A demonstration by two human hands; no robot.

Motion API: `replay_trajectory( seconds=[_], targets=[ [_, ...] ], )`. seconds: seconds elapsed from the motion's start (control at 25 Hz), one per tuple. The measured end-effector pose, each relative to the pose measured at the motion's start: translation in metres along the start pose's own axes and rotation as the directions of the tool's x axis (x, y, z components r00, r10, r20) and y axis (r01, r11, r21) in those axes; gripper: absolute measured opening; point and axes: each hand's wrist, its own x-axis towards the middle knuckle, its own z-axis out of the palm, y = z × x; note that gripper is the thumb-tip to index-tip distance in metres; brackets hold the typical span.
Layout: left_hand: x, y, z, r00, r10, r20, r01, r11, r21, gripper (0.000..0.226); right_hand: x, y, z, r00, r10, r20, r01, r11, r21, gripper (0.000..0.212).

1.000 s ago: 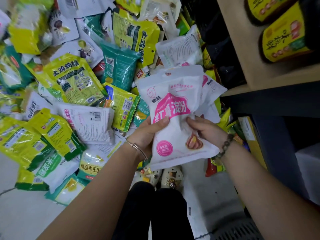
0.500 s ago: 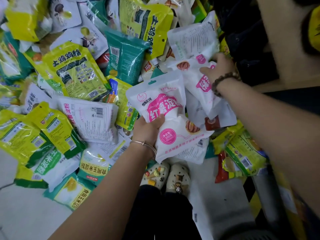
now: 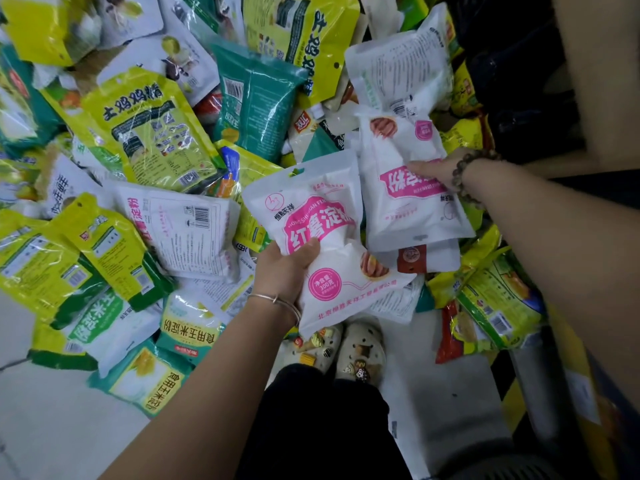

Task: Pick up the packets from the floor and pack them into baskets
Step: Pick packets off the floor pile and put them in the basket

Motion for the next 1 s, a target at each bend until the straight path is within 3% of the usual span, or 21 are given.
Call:
replay_trajectory(
  seconds=[0.24,0.4,0.52,0.6,0.68,0.72,0.8,0.84,0.88,1.0],
  targets=[
    [-0.003,0.0,-0.002,1.0,0.014,-0.009,-0.014,0.999,0.037,0.014,0.009,0.011,0.021,0.988,0.094,0.125,-0.103,0.992,0.067,0.097],
    [-0.001,0.001,-0.003,0.998,0.063,-0.032,-0.062,0.998,0.033,0.015,0.011,0.019,0.037,0.992,0.128,-0.019,-0.118,0.959,0.259,0.105],
    [-0.008,0.003,-0.002,0.997,0.071,-0.019,-0.07,0.996,0.057,0.014,0.001,0.027,0.044,0.916,0.162,-0.368,-0.048,0.953,0.3,0.051],
    [-0.012,0.003,-0.003,0.997,0.073,-0.011,-0.072,0.996,0.057,0.015,-0.011,0.025,0.047,0.882,0.14,-0.451,0.032,0.935,0.354,0.03],
    [-0.018,0.003,-0.005,0.996,0.091,-0.013,-0.09,0.994,0.065,0.017,-0.024,0.029,0.053,0.906,0.169,-0.389,0.067,0.848,0.526,0.03],
    [-0.022,0.005,-0.005,0.995,0.099,-0.002,-0.099,0.993,0.069,0.017,-0.032,0.033,0.055,0.933,0.195,-0.304,0.056,0.755,0.654,0.039],
    [-0.036,0.008,-0.007,0.994,0.105,0.021,-0.107,0.991,0.081,0.018,-0.046,0.057,0.059,0.973,0.208,-0.099,-0.03,0.539,0.842,0.074],
    [-0.045,0.011,-0.008,0.994,0.107,0.03,-0.109,0.989,0.096,0.018,-0.049,0.075,0.063,0.977,0.208,-0.041,-0.066,0.482,0.874,0.087],
    [-0.055,0.015,-0.01,0.993,0.108,0.042,-0.112,0.987,0.113,0.018,-0.062,0.09,0.066,0.977,0.214,-0.019,-0.08,0.442,0.893,0.085],
    [-0.082,0.025,-0.018,0.991,0.104,0.087,-0.118,0.979,0.167,0.019,-0.142,0.103,0.06,0.964,0.262,-0.044,-0.073,0.419,0.905,0.037]
  ],
)
